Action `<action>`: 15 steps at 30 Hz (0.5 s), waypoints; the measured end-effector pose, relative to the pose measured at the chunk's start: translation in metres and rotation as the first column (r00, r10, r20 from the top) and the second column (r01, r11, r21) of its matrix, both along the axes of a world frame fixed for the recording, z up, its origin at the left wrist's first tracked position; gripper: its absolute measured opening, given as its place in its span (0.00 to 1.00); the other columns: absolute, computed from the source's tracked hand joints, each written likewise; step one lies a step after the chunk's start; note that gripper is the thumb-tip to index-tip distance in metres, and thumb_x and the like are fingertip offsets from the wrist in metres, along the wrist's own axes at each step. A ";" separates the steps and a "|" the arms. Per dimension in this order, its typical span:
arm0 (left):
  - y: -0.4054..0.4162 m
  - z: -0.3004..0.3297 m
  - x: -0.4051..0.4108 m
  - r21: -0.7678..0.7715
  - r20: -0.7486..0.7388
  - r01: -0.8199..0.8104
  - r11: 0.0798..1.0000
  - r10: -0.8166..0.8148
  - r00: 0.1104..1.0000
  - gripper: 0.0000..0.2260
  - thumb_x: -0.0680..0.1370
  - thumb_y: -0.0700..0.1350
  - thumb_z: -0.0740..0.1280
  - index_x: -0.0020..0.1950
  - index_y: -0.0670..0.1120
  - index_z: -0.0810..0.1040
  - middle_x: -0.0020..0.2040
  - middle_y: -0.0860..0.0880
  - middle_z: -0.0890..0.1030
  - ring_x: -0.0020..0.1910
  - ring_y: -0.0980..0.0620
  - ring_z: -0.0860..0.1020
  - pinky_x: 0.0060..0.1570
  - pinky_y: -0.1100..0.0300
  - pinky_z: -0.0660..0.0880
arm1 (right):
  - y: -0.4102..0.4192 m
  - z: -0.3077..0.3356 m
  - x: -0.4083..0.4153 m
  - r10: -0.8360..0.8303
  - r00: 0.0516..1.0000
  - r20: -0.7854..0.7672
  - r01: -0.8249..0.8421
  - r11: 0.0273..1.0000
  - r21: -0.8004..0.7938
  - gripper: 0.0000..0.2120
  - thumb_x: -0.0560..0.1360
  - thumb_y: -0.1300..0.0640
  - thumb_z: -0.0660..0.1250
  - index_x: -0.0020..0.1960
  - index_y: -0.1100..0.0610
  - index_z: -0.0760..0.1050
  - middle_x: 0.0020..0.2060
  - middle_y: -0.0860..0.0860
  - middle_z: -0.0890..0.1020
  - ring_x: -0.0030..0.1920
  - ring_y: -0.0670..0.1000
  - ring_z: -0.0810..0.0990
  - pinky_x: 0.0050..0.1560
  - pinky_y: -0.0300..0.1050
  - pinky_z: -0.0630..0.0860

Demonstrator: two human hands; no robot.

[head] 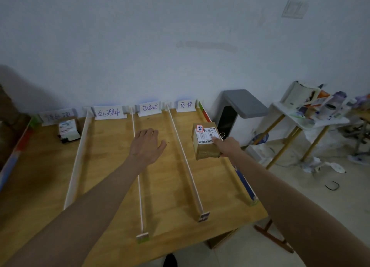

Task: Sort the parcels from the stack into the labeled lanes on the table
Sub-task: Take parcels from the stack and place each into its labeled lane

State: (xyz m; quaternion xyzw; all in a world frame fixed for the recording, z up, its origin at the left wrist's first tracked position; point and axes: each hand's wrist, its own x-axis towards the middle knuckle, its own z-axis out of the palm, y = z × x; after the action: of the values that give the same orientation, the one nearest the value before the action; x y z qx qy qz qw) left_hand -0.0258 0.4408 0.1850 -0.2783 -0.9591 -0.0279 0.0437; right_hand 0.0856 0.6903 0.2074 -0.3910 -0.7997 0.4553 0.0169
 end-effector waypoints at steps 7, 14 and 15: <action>0.050 -0.022 -0.062 0.004 0.068 -0.041 0.999 0.041 0.997 0.26 0.81 0.58 0.52 0.73 0.44 0.68 0.70 0.46 0.72 0.69 0.45 0.70 0.71 0.52 0.61 | 0.046 -0.020 -0.066 0.058 0.997 0.060 -0.062 0.997 0.055 0.27 0.82 0.44 0.59 0.71 0.63 0.70 0.63 0.60 0.77 0.62 0.58 0.77 0.57 0.48 0.77; 0.085 -0.047 -0.100 0.014 0.137 -0.061 0.998 0.058 0.989 0.25 0.82 0.57 0.54 0.72 0.42 0.69 0.69 0.44 0.73 0.68 0.44 0.70 0.70 0.52 0.61 | 0.076 -0.049 -0.118 0.081 0.995 0.059 -0.082 0.997 0.004 0.27 0.82 0.43 0.59 0.72 0.63 0.70 0.66 0.60 0.76 0.66 0.60 0.74 0.68 0.57 0.71; 0.090 -0.051 -0.106 0.016 0.147 -0.065 0.998 0.062 0.987 0.25 0.81 0.57 0.54 0.71 0.42 0.70 0.69 0.44 0.73 0.68 0.44 0.70 0.70 0.52 0.61 | 0.081 -0.055 -0.128 0.074 0.996 0.050 -0.074 0.997 -0.003 0.27 0.82 0.44 0.60 0.71 0.62 0.70 0.65 0.60 0.77 0.65 0.60 0.75 0.68 0.57 0.72</action>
State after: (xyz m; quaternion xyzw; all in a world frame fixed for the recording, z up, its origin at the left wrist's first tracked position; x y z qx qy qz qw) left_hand -0.1313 0.5304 0.1342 -0.2444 -0.9677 -0.0567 -0.0229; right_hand -0.0422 0.7716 0.1529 -0.3723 -0.8137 0.4460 -0.0203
